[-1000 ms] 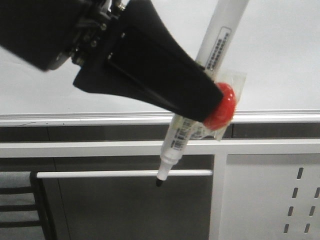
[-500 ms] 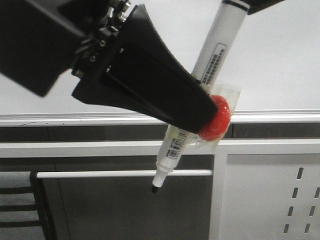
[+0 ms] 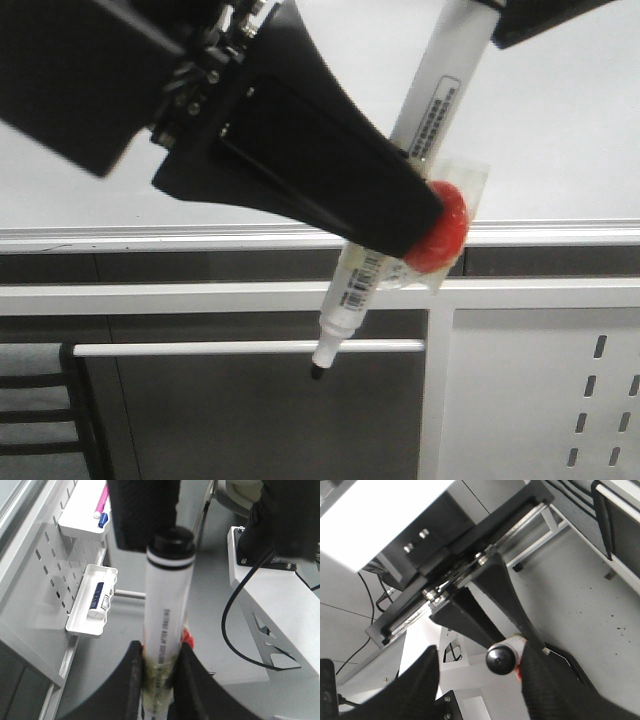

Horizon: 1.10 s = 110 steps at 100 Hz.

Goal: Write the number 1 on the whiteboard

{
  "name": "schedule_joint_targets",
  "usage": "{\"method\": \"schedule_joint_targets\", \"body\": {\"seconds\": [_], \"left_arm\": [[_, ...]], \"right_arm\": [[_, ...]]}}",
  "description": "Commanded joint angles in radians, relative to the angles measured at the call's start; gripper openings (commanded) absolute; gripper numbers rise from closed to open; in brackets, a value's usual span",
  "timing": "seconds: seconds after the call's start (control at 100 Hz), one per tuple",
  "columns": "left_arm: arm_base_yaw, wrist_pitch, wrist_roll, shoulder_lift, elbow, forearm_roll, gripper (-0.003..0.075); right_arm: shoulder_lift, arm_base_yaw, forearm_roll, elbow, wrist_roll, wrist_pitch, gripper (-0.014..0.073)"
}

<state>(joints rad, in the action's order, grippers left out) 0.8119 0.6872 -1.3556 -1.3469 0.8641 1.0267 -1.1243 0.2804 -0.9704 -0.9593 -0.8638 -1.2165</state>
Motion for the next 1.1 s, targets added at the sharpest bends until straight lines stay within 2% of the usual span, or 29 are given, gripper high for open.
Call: {"method": "schedule_joint_targets", "body": {"seconds": [0.0, 0.17, 0.36, 0.6, 0.69, 0.8, 0.92, 0.99, 1.09], "left_arm": [[0.009, -0.007, 0.004, 0.024, 0.033, 0.056, -0.0020], [0.009, -0.005, 0.004, 0.024, 0.033, 0.056, -0.0020], [0.009, -0.005, 0.004, 0.024, 0.033, 0.063, -0.0020], [0.009, 0.002, 0.004, 0.024, 0.060, 0.066, -0.0020], [0.009, 0.003, 0.004, 0.024, 0.062, 0.066, -0.0020], [0.009, 0.014, 0.004, 0.022, 0.062, 0.055, -0.0020], [0.009, 0.018, 0.004, 0.022, 0.062, 0.055, -0.0020], [0.009, 0.018, 0.004, 0.022, 0.062, 0.055, -0.0020], [0.009, 0.018, 0.004, 0.022, 0.062, 0.052, -0.0020]], "right_arm": [[0.010, 0.005, -0.059, -0.030, -0.012, -0.010, 0.0381], [0.010, 0.005, -0.059, -0.030, -0.012, -0.004, 0.0377], [0.008, 0.005, -0.059, -0.030, -0.012, 0.013, 0.0300], [-0.005, 0.006, -0.061, -0.030, -0.012, 0.014, 0.0282], [-0.006, 0.006, -0.061, -0.030, -0.012, 0.014, 0.0211], [-0.006, 0.006, -0.063, -0.030, -0.017, 0.014, 0.0069], [-0.006, 0.006, -0.063, -0.030, -0.017, 0.010, -0.0042], [-0.006, 0.006, -0.065, -0.030, -0.017, 0.003, -0.0072], [-0.006, 0.006, -0.080, -0.030, -0.017, -0.020, -0.0071]]}}
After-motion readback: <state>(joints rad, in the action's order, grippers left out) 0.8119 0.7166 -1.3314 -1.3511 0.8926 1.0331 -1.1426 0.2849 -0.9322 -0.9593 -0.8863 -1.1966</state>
